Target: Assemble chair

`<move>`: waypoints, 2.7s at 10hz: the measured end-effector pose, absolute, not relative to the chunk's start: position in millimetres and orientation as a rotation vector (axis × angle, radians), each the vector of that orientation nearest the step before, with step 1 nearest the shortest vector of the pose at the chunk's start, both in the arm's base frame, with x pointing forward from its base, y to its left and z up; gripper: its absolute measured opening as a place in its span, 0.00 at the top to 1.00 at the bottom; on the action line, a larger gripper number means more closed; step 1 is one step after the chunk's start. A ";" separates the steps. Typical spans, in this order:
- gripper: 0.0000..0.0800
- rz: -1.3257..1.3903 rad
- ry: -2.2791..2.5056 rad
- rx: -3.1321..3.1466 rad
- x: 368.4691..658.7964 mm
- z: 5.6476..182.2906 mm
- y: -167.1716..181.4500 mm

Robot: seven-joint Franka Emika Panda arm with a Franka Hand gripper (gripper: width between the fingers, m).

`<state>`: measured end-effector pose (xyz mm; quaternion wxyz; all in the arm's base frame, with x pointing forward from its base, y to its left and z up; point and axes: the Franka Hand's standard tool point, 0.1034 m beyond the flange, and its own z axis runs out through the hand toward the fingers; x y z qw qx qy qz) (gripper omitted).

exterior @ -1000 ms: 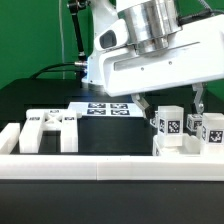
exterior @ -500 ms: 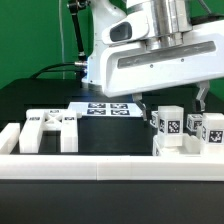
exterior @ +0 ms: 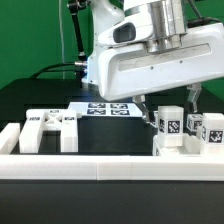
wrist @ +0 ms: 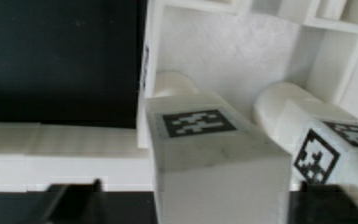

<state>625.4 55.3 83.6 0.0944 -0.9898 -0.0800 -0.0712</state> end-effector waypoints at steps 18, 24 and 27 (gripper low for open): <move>0.63 -0.029 1.605 -2.395 629.6 80.5 51.4; 0.20 -0.077 1.022 -2.716 634.8 87.6 58.7; 0.19 -0.115 0.727 -2.817 634.4 86.6 58.5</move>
Offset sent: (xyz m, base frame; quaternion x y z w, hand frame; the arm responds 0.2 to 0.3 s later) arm 0.0000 0.0000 0.0000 0.0000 0.0000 0.1296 0.9916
